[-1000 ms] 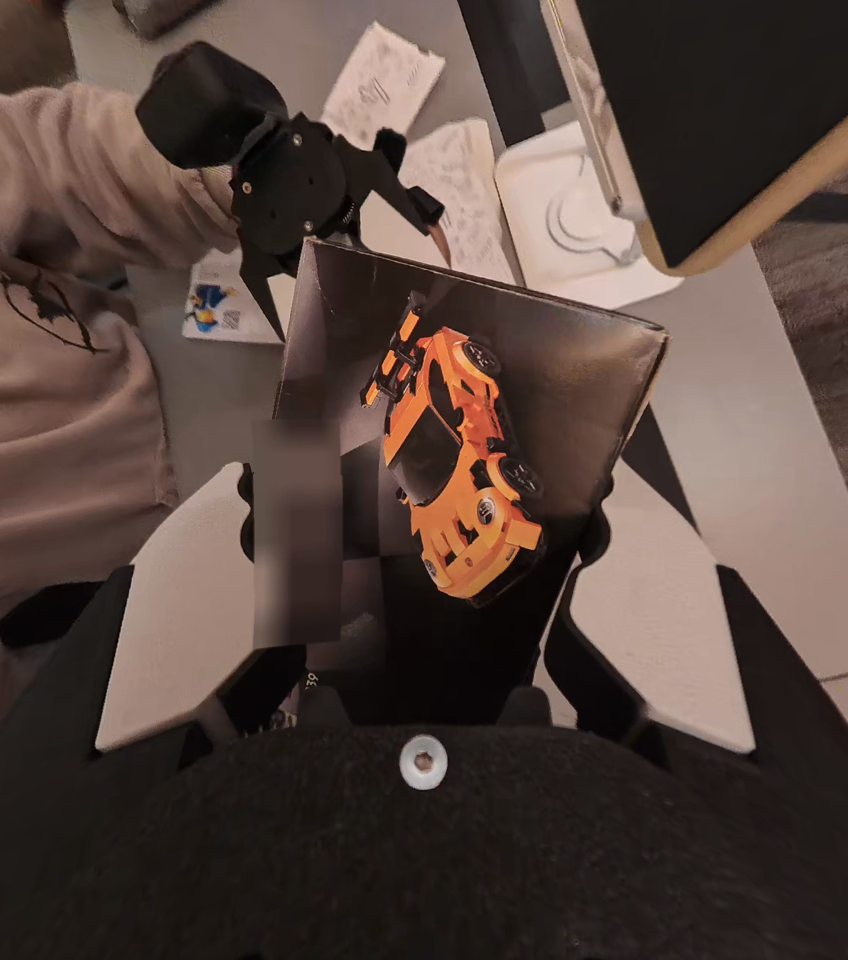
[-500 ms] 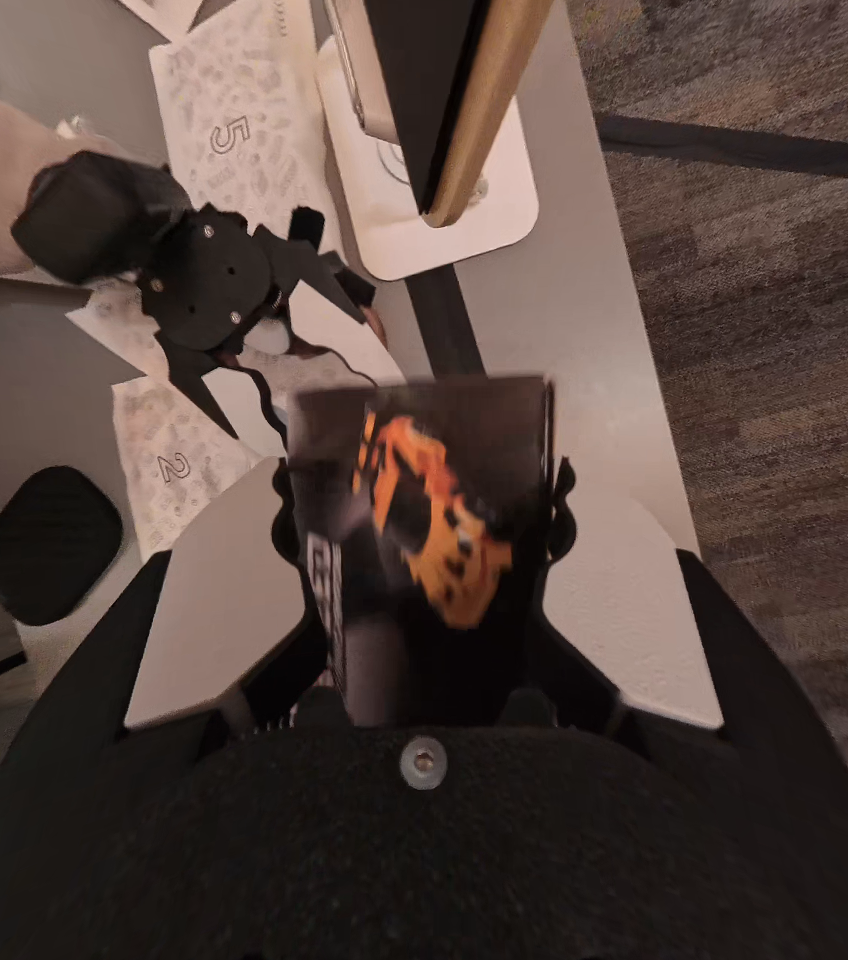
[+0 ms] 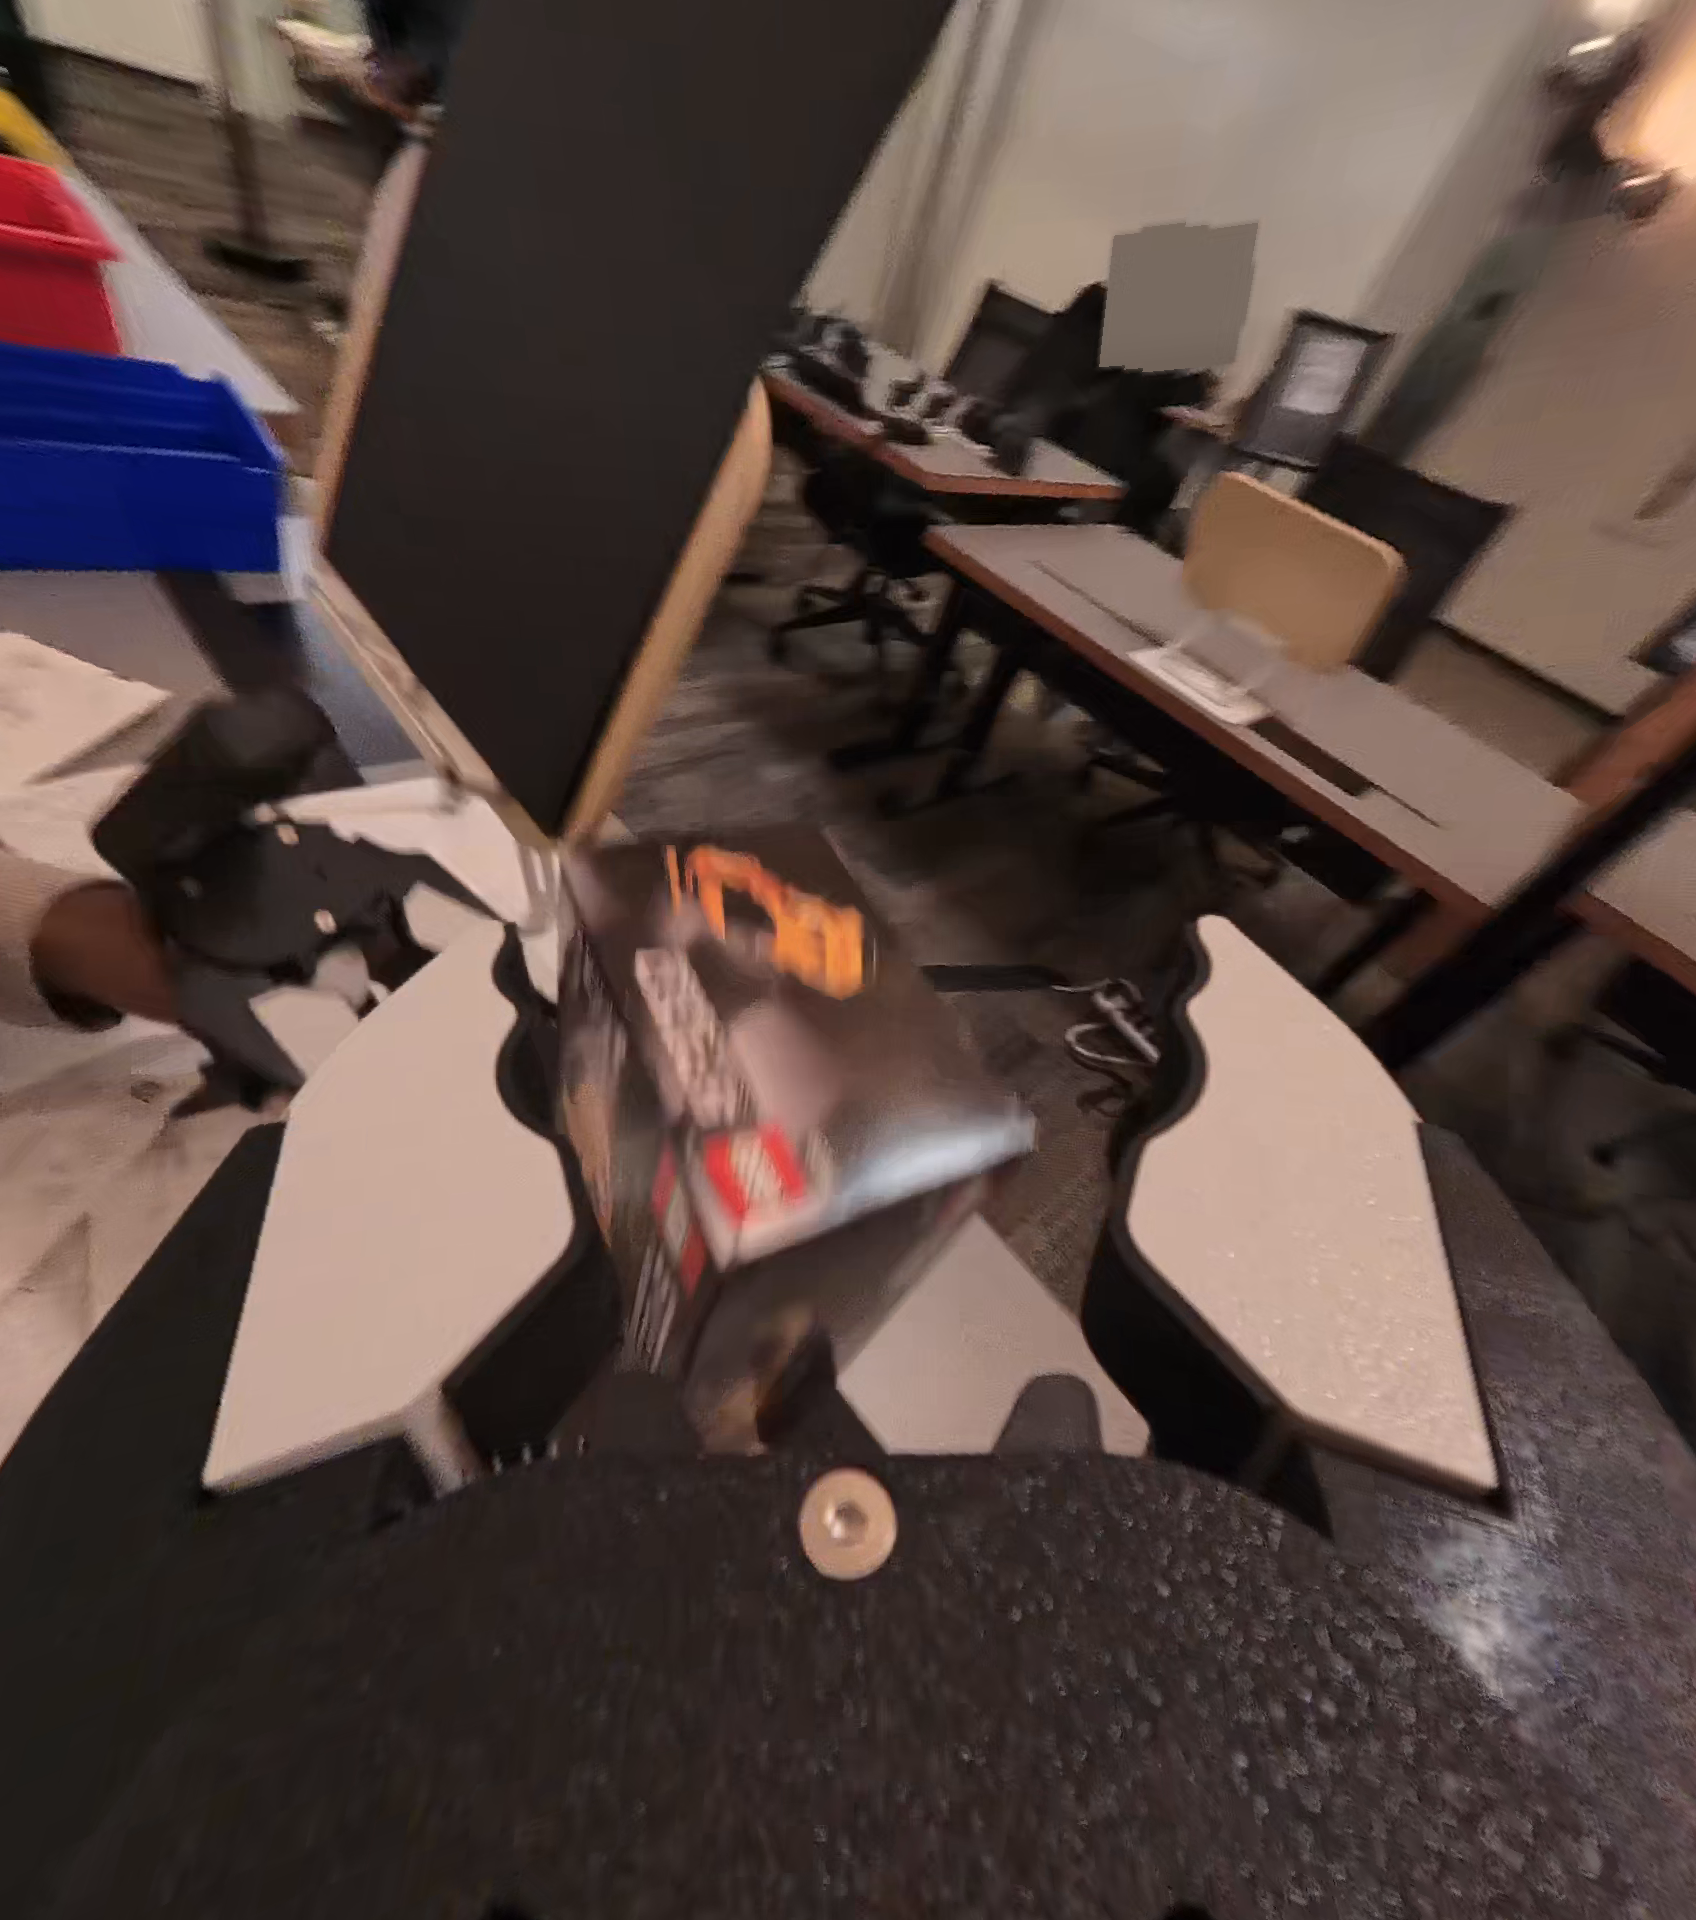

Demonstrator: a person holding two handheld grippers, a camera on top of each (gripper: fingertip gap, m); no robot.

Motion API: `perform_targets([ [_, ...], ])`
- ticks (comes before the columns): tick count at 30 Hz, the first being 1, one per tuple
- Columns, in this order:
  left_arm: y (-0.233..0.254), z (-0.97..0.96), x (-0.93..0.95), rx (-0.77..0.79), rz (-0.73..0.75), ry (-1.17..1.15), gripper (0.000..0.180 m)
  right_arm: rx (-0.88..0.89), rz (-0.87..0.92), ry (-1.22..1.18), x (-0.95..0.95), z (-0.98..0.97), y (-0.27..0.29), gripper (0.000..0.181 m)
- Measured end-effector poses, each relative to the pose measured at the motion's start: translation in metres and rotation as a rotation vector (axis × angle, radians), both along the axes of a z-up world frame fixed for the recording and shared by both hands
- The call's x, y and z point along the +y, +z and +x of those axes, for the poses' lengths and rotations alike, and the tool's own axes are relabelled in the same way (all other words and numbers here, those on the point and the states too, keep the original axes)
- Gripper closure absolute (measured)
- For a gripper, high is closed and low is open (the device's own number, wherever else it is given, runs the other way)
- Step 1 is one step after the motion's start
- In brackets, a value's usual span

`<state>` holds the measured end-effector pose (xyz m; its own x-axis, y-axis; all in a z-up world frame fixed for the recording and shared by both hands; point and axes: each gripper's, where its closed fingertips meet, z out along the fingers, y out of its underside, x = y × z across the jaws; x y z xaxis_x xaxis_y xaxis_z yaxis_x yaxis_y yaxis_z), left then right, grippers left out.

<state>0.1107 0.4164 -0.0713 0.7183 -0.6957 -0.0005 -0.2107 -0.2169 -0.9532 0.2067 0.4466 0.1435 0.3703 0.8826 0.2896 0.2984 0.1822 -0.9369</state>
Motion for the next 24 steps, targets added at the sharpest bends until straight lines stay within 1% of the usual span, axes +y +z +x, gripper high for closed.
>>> perform_targets([
  [1,0.000,0.001,0.001,-0.015,-0.006,-0.006,0.100,0.031,-0.012,-0.027,-0.008,0.015,-0.023,0.065],
  [4,0.001,0.007,0.006,-0.039,-0.017,-0.019,0.096,0.109,-0.207,-0.059,-0.020,0.038,-0.120,0.065],
  [6,-0.002,0.011,0.010,-0.008,-0.012,-0.018,0.095,0.117,-0.324,-0.086,-0.015,0.036,-0.185,0.066],
  [9,-0.008,0.018,0.011,0.038,-0.018,-0.025,0.094,0.088,-0.407,-0.083,-0.006,0.014,-0.248,0.070],
  [11,-0.010,0.021,0.010,0.058,-0.017,-0.029,0.095,0.117,-0.425,-0.059,0.000,-0.006,-0.260,0.075],
  [12,-0.011,0.020,0.010,0.069,-0.009,-0.023,0.094,0.150,-0.416,-0.077,0.006,-0.012,-0.260,0.071],
  [16,-0.011,0.006,0.011,0.124,0.006,0.026,0.095,0.199,-0.385,-0.112,0.019,-0.034,-0.262,0.074],
  [20,-0.010,-0.010,0.011,0.149,-0.005,0.058,0.102,0.186,-0.406,-0.121,0.023,-0.051,-0.262,0.074],
  [24,-0.014,-0.025,0.020,0.153,-0.001,0.105,0.098,0.170,-0.417,-0.114,0.012,-0.056,-0.261,0.077],
])
